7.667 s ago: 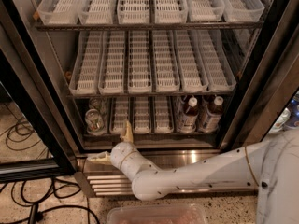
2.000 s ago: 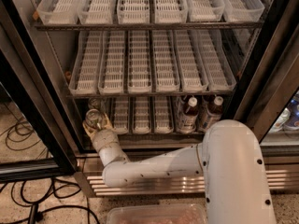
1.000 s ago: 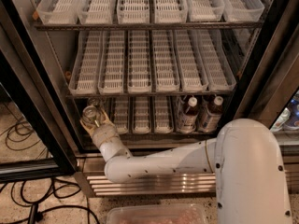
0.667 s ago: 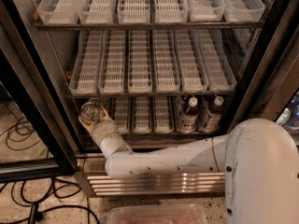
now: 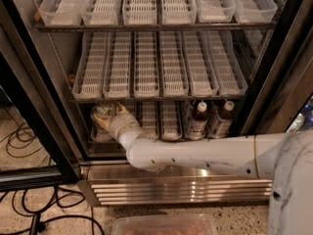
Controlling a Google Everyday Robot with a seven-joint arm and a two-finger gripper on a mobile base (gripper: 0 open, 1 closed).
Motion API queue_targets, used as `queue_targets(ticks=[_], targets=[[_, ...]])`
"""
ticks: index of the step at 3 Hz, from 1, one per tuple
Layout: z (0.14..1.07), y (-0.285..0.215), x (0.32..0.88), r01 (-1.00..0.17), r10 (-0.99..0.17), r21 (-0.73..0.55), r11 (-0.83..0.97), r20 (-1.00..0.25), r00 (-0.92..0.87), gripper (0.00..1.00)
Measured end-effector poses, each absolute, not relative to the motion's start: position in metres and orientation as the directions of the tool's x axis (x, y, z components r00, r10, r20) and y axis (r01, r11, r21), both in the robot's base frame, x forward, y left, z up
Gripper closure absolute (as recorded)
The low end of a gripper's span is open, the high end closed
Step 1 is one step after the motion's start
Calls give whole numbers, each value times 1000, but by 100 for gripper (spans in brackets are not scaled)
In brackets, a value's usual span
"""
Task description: Pick 7up can from bottom shelf of fridge
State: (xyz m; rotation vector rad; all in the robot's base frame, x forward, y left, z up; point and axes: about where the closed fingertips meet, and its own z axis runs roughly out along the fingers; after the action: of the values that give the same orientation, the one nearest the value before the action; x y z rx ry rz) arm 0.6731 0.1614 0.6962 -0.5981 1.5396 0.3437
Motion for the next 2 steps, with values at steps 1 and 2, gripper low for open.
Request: queue_targets(ticks=[1, 2], targets=[[699, 127, 669, -601, -177, -104, 792, -982, -63, 100], [701, 95, 666, -643, -195, -77, 762, -974, -114, 100]])
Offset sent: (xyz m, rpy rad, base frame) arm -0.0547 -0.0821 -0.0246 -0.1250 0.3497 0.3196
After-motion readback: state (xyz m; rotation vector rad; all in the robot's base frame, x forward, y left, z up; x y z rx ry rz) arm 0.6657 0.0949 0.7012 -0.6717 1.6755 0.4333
